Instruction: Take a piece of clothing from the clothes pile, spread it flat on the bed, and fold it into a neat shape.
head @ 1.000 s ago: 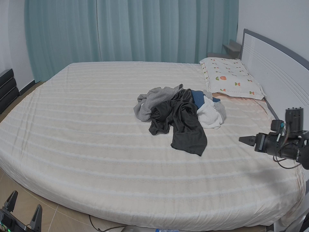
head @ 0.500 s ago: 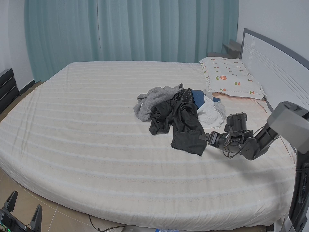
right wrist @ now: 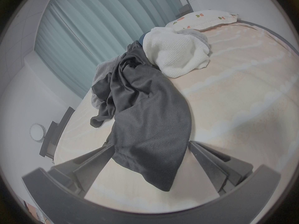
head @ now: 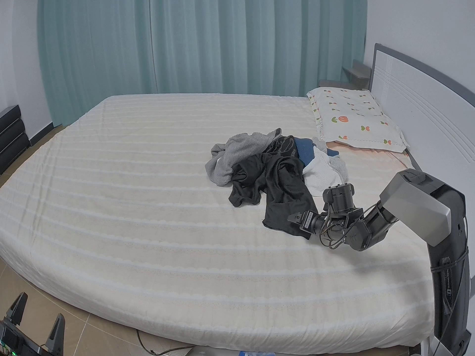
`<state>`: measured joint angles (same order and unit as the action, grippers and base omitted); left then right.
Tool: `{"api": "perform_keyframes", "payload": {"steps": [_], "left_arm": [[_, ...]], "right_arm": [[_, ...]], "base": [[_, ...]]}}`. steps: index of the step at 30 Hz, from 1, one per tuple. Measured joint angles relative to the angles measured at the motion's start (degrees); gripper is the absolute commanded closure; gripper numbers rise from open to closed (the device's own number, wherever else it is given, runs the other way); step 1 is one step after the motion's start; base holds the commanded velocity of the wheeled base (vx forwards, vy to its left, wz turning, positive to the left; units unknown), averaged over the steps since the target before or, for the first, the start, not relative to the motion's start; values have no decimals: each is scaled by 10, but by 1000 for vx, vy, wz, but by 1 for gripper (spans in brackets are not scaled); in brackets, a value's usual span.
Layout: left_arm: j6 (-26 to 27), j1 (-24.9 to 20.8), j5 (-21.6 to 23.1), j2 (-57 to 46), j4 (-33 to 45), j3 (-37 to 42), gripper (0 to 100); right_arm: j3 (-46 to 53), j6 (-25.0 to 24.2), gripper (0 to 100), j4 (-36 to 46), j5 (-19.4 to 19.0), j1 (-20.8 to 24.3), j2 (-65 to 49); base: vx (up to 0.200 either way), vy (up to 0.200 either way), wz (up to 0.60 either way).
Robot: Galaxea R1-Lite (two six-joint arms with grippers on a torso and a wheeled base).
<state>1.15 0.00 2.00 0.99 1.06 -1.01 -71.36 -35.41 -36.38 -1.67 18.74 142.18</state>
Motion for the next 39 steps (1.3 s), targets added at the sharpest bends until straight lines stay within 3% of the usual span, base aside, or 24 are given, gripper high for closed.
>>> {"api": "perform_keyframes", "payload": {"steps": [5, 6, 17, 23, 34, 39], "left_arm": [[0, 0, 0, 0, 0, 0, 0], [0, 0, 0, 0, 0, 0, 0], [0, 0, 0, 0, 0, 0, 0], [0, 0, 0, 0, 0, 0, 0], [0, 0, 0, 0, 0, 0, 0], [0, 0, 0, 0, 0, 0, 0]], "right_arm": [[-18, 0, 0, 4, 1, 1, 12], [-21, 0, 100, 4, 1, 2, 14], [-35, -6, 100, 2, -2, 8, 25], [-21, -66, 100, -15, -1, 8, 19], [152, -152, 100, -146, -36, 12, -112], [231, -167, 100, -191, -59, 21, -200]], "base": [[0, 0, 0], [0, 0, 0], [0, 0, 0], [0, 0, 0], [0, 0, 0], [0, 0, 0]]}}
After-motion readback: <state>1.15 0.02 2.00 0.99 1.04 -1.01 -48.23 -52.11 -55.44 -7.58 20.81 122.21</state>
